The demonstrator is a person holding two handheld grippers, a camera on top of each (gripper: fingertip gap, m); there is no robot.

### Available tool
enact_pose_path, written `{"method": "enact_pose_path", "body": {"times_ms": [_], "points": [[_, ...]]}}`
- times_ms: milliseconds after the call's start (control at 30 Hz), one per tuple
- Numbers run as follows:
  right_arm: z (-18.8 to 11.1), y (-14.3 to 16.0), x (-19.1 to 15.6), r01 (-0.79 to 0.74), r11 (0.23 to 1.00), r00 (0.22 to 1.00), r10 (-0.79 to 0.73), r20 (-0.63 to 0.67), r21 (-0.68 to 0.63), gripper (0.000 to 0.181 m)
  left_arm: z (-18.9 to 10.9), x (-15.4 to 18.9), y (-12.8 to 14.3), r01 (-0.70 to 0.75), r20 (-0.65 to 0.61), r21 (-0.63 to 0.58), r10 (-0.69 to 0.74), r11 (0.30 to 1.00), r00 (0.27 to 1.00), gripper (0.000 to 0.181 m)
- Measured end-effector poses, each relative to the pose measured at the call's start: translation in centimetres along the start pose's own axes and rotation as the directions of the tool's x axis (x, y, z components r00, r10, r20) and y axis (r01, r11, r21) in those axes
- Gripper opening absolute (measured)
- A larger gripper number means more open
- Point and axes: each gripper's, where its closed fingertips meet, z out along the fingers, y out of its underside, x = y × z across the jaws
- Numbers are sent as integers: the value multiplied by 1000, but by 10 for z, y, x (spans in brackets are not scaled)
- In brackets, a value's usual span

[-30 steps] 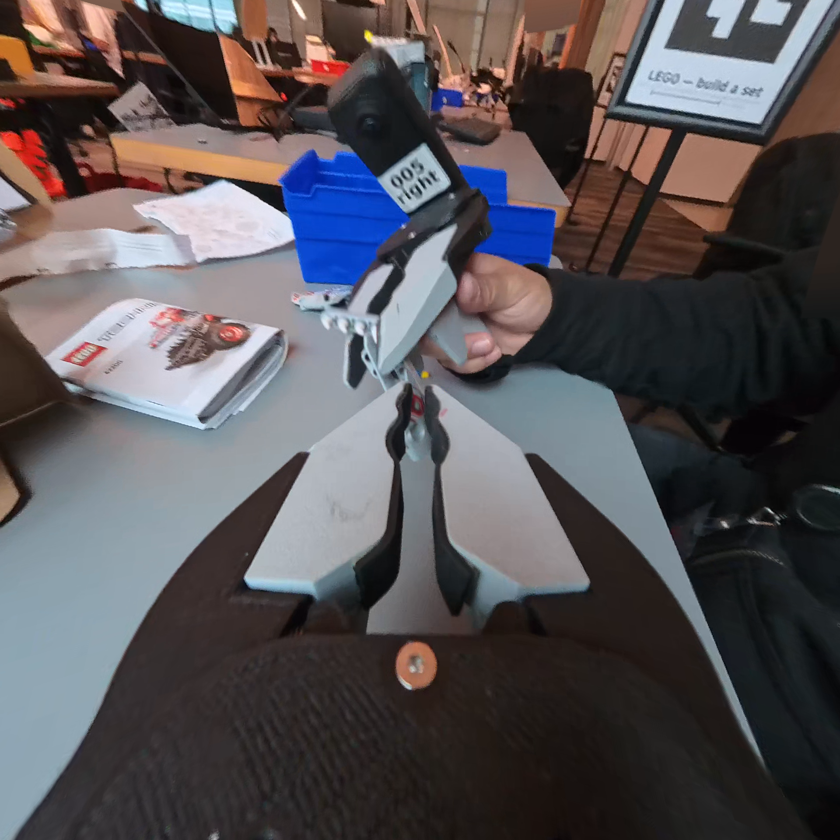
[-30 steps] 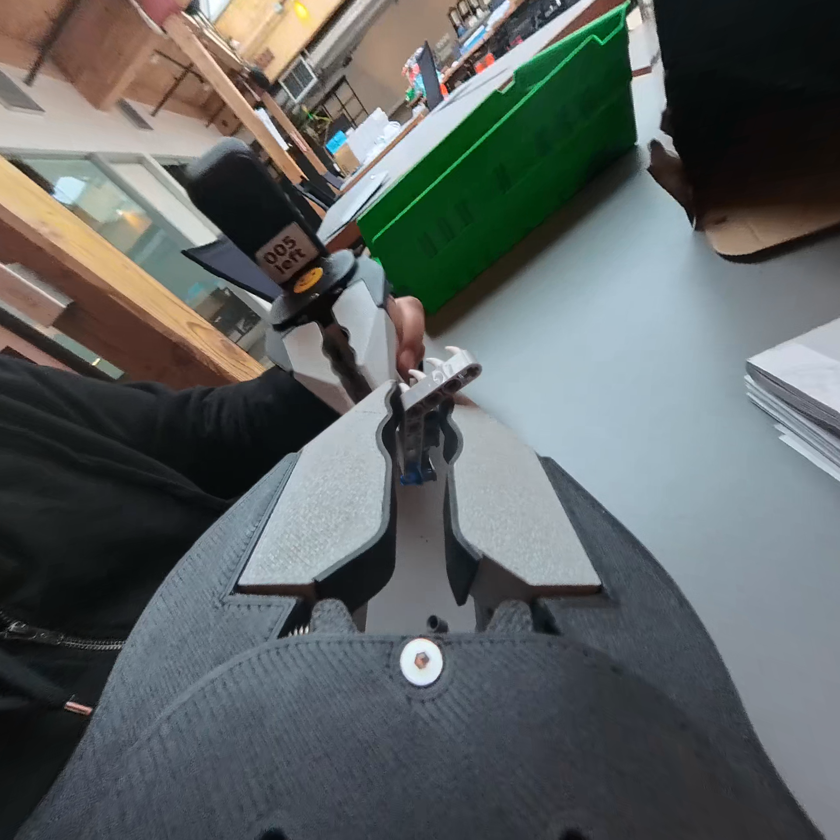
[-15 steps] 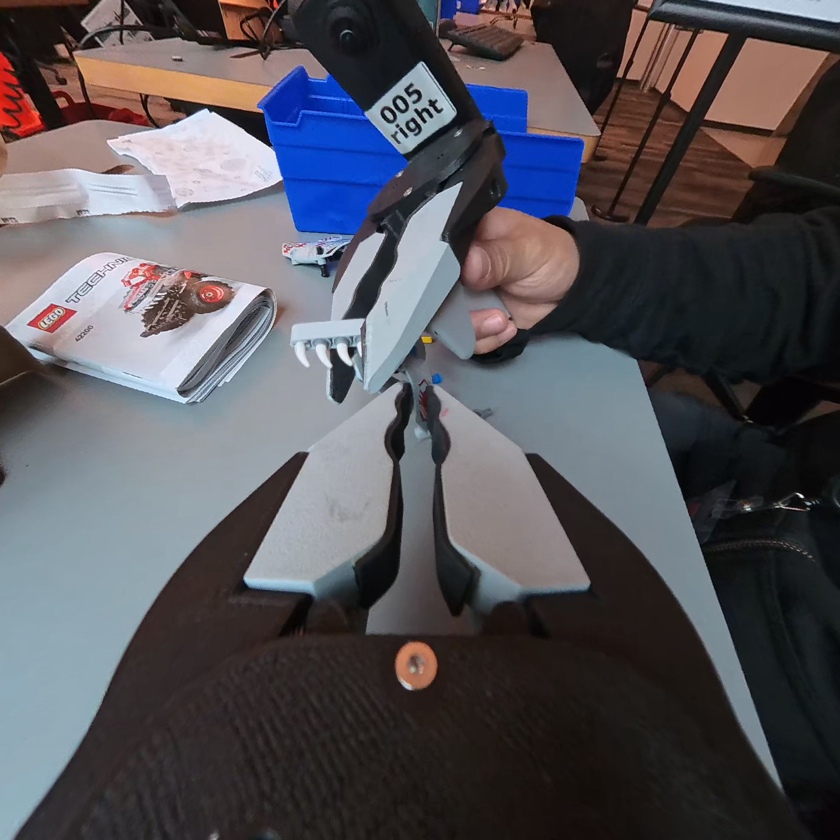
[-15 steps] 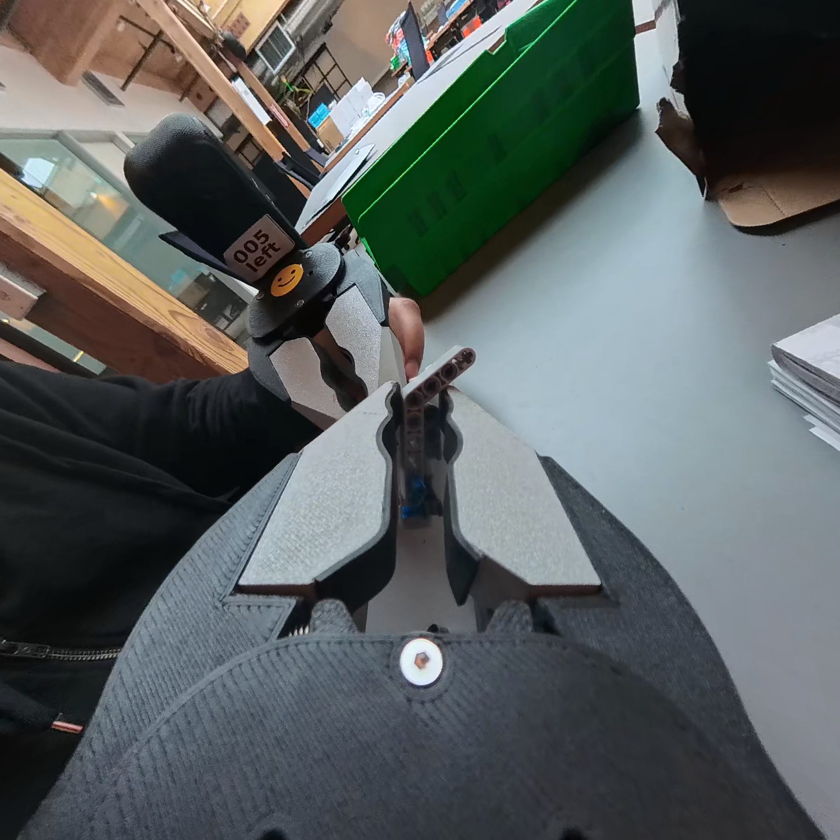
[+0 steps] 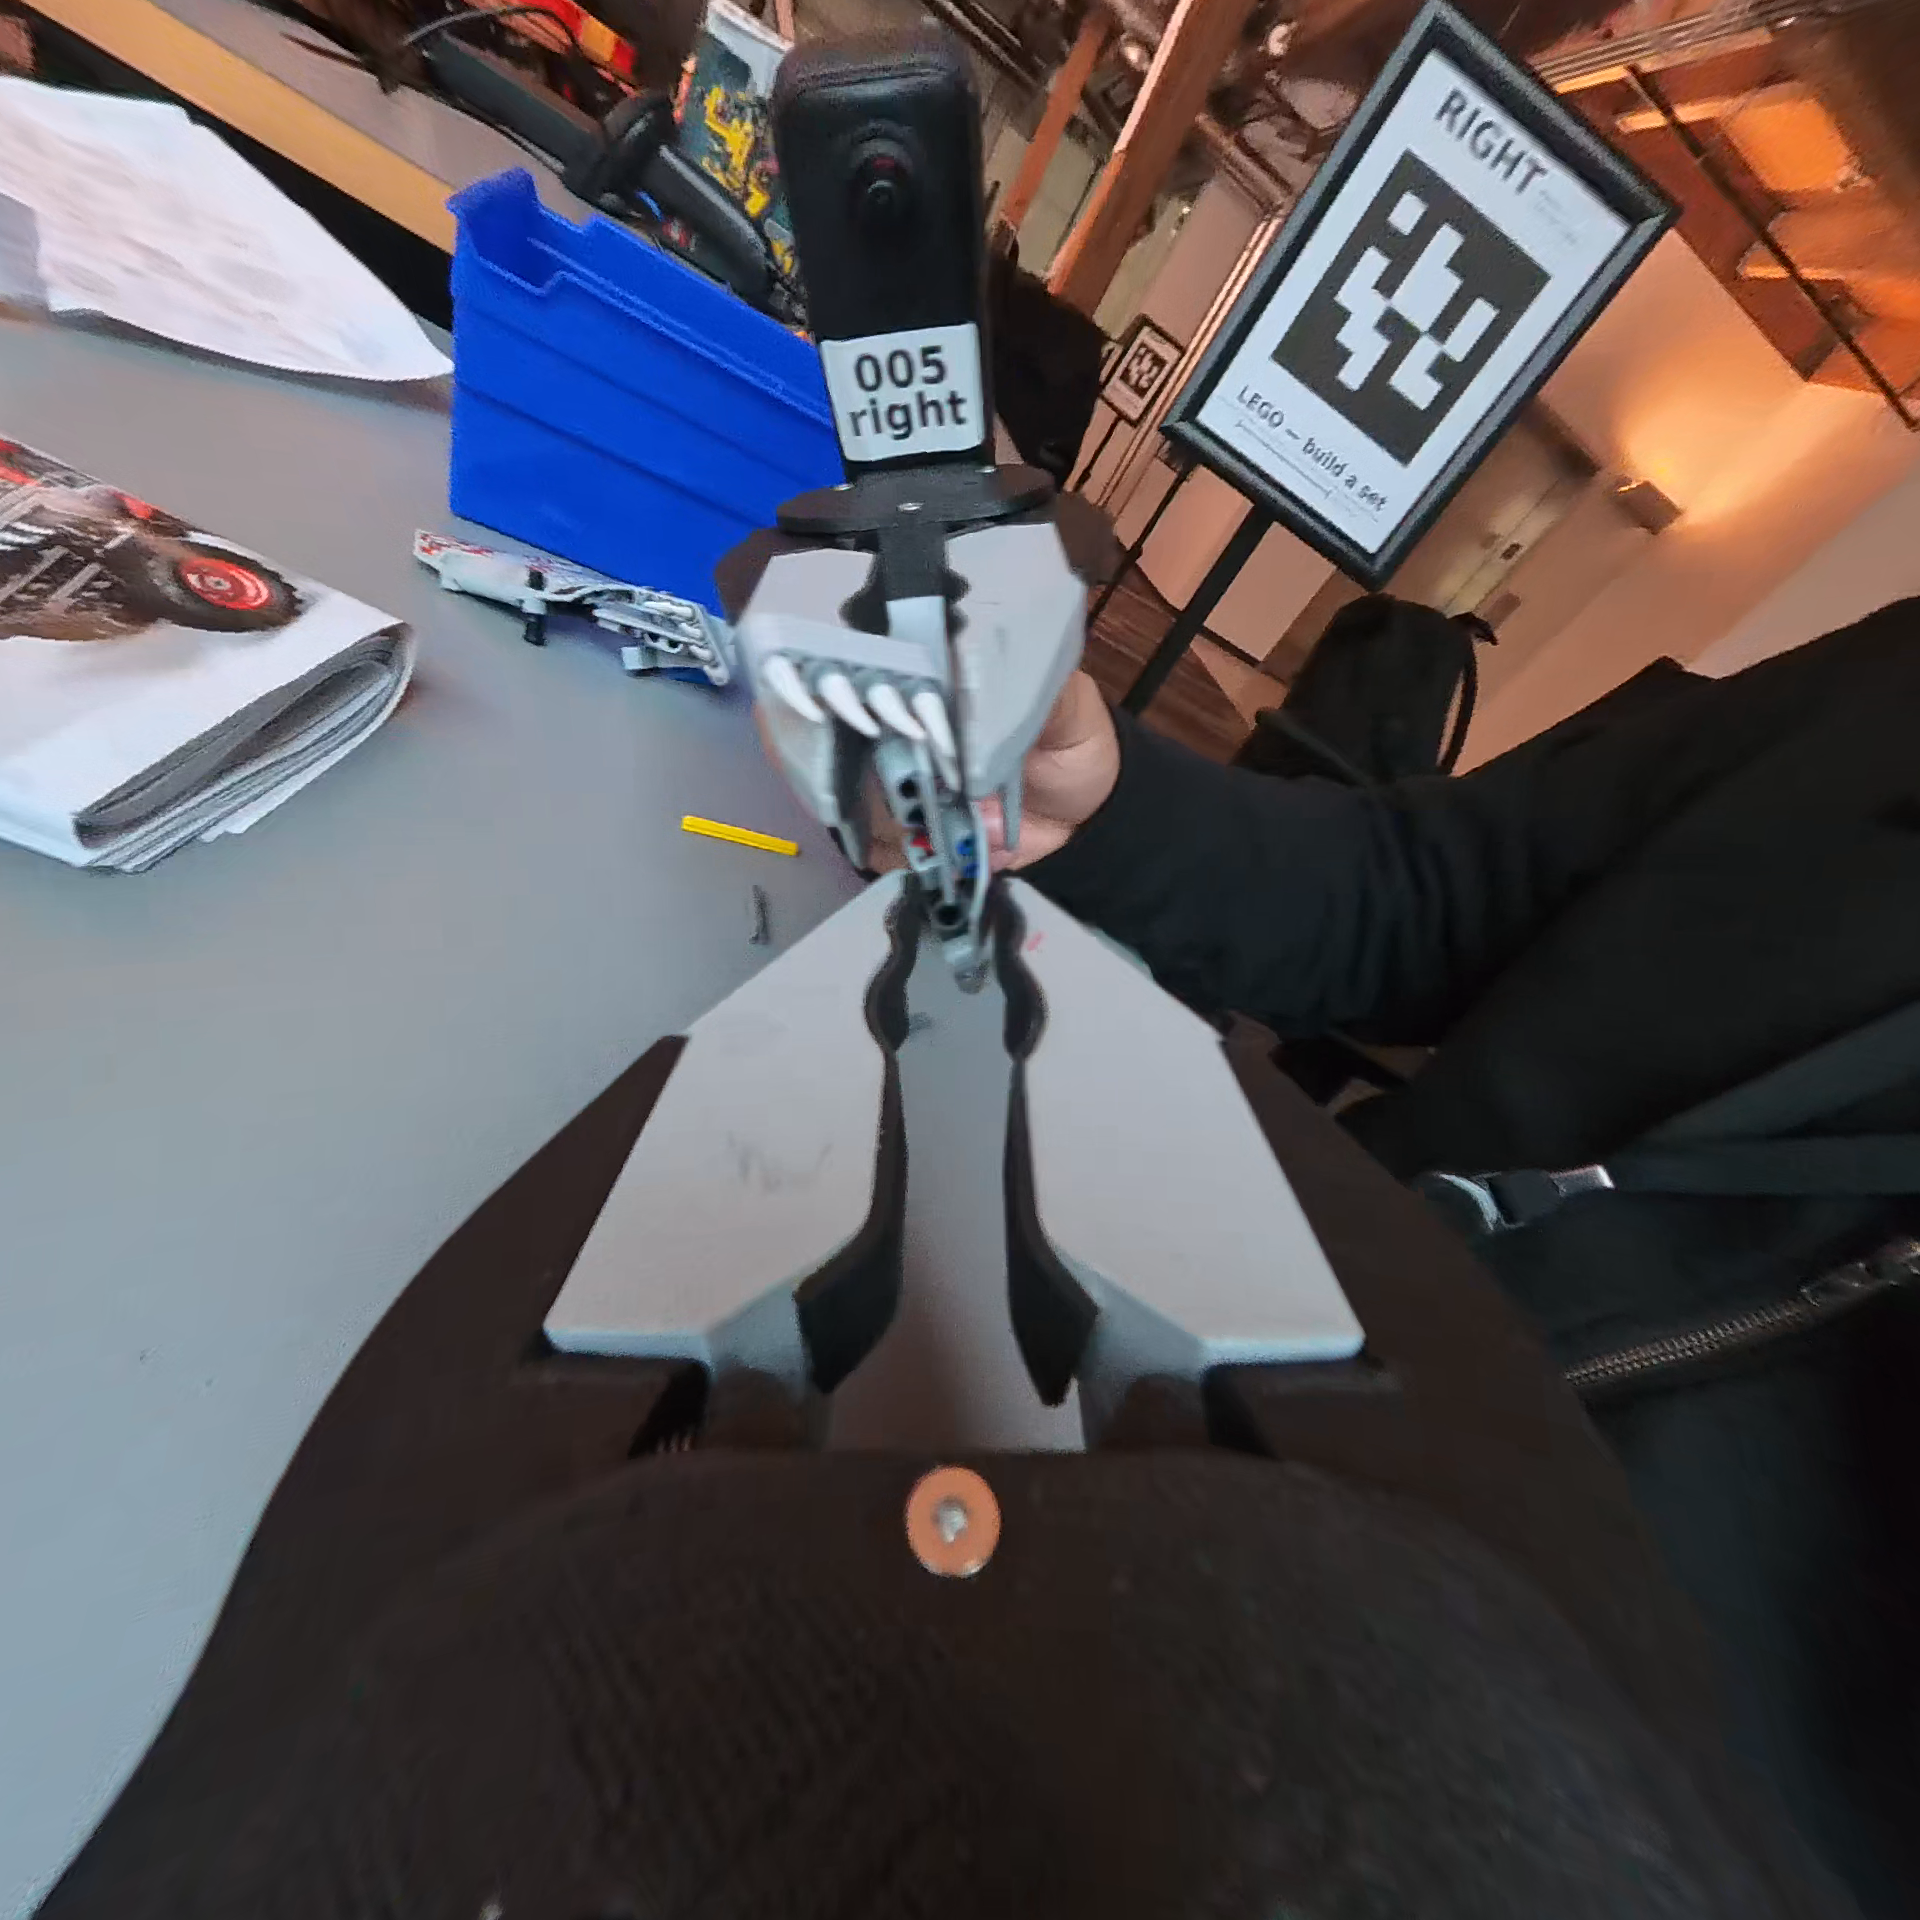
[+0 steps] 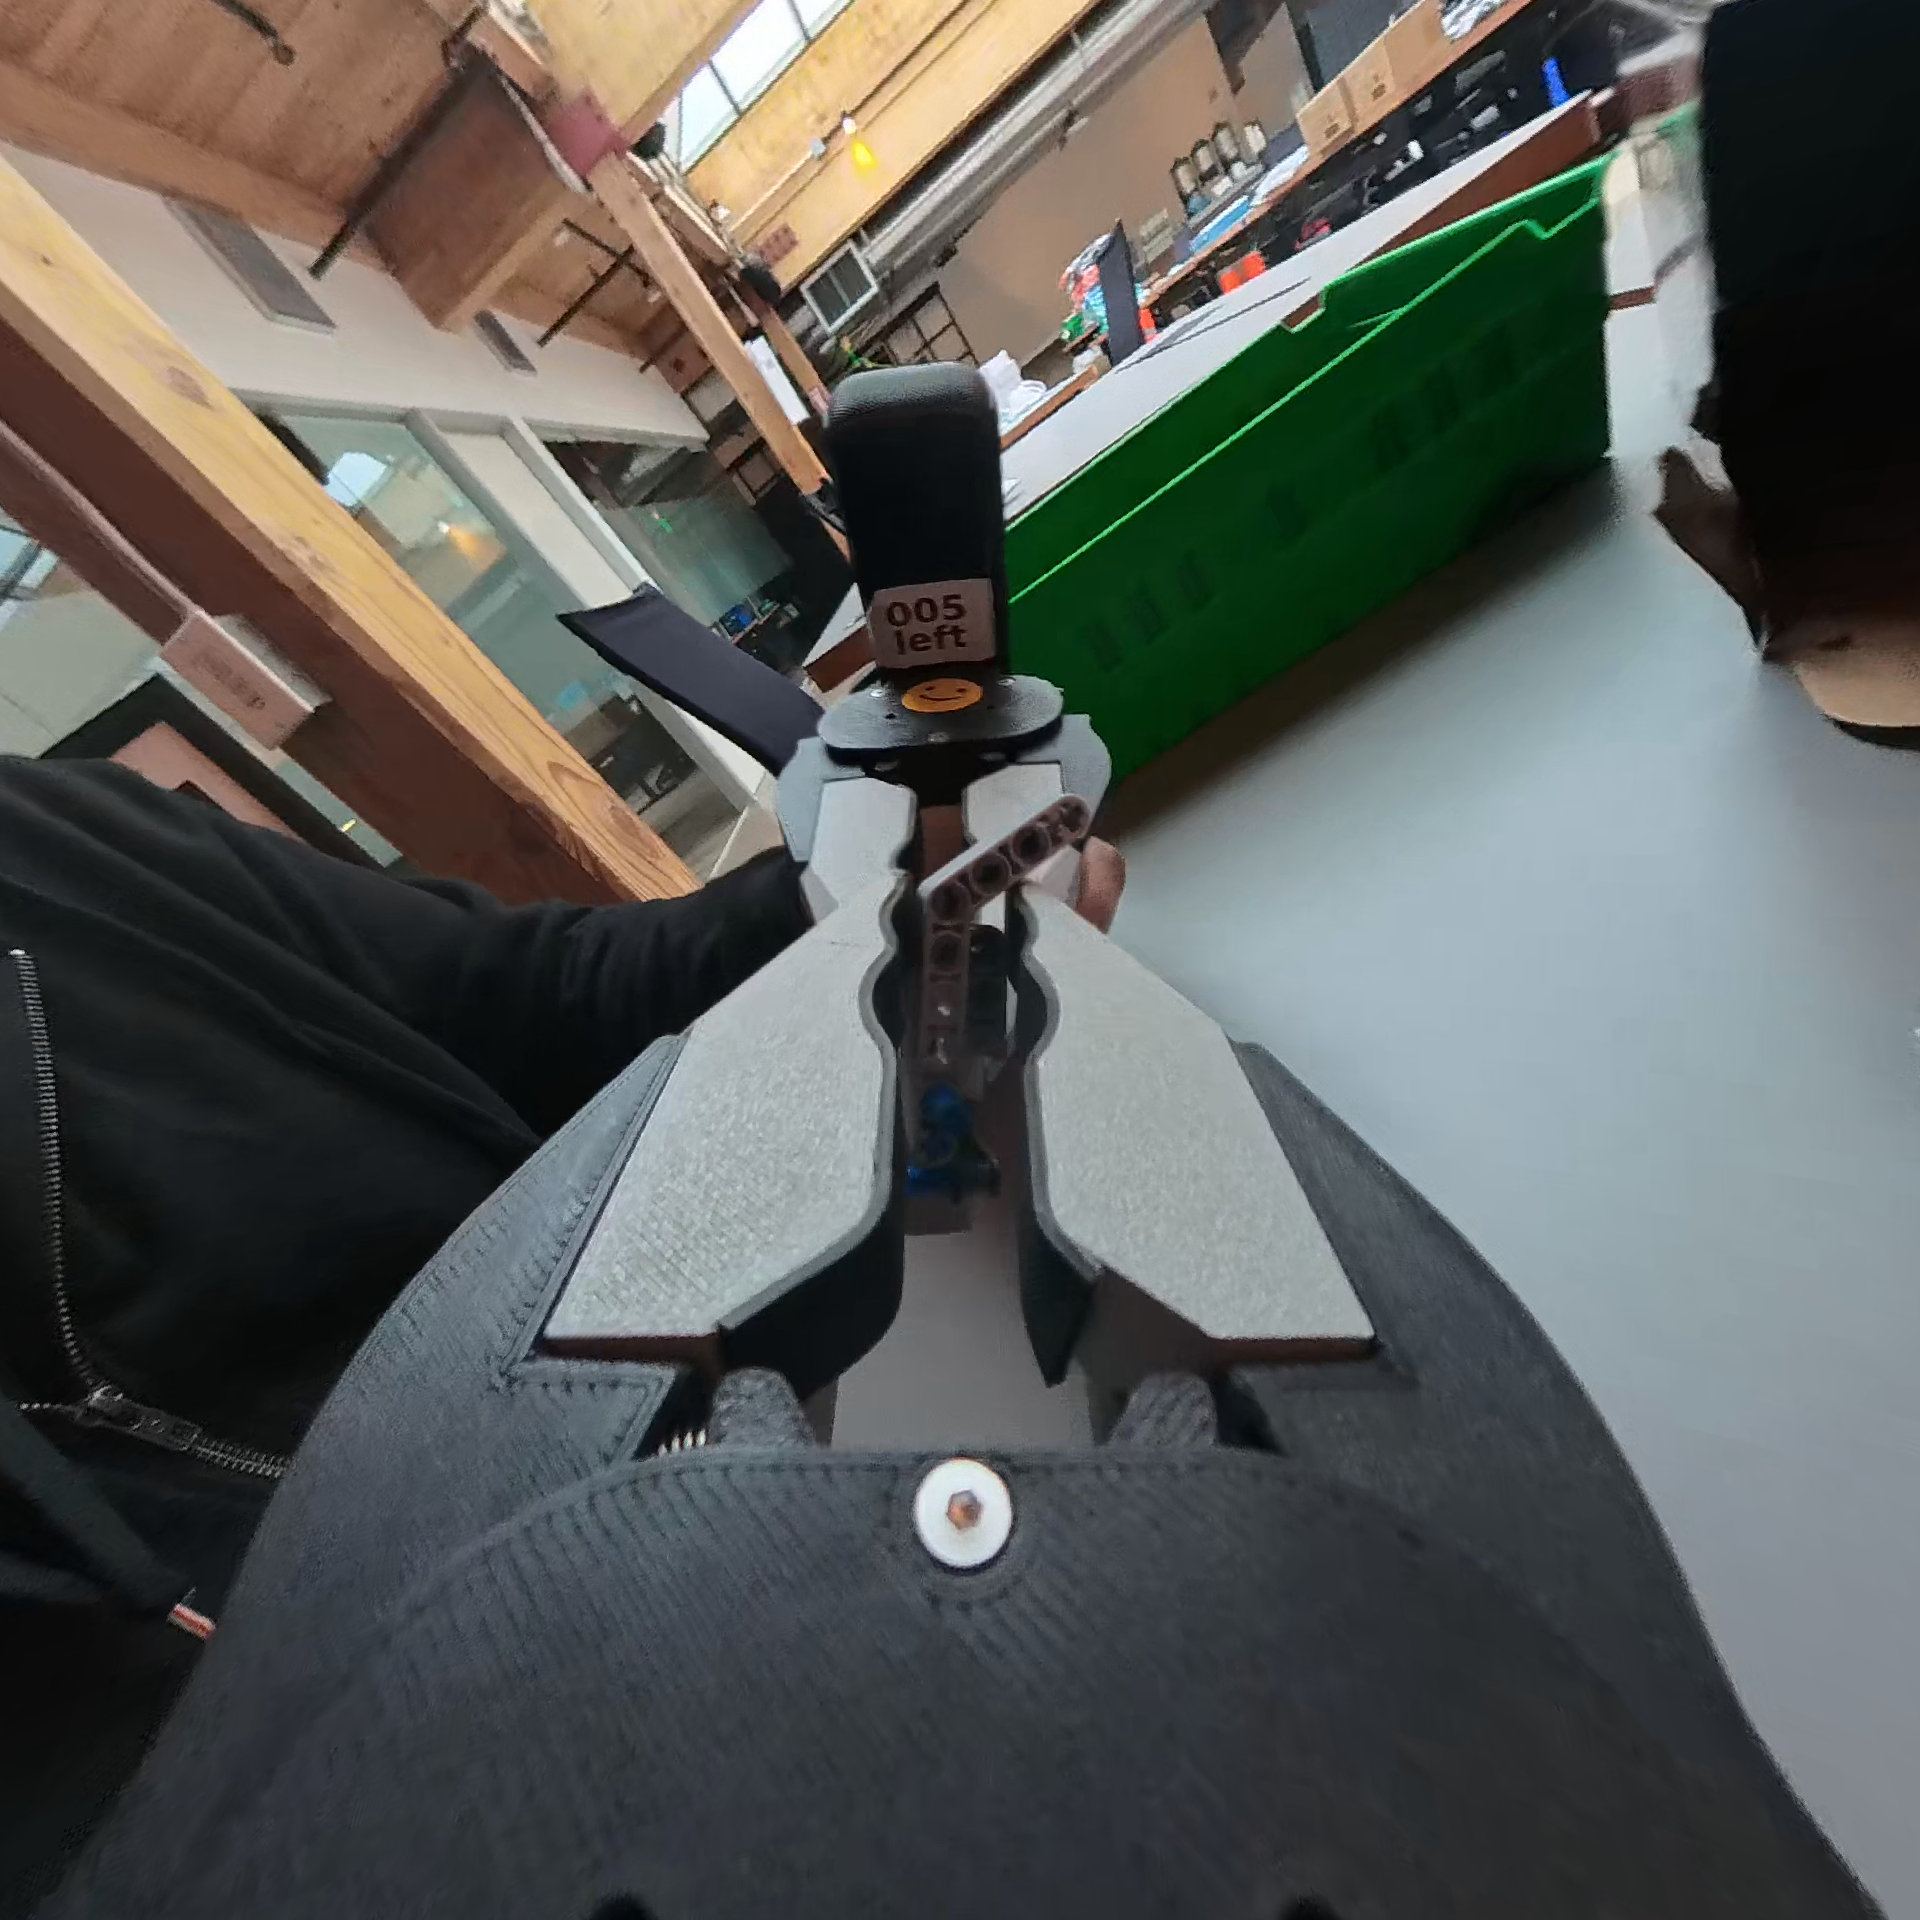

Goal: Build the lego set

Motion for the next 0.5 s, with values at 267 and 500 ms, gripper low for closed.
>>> {"method": "enact_pose_path", "body": {"times_ms": [267,500], "points": [[4,0,-8,23,1000,999,-23,34,-2,12,1,0,-9,56,-22,69,-55,996,998,10],[8,-3,-13,0,1000,997,-3,73,29,12,2,0,-16,39,-7,114,-38,993,999,7]]}}
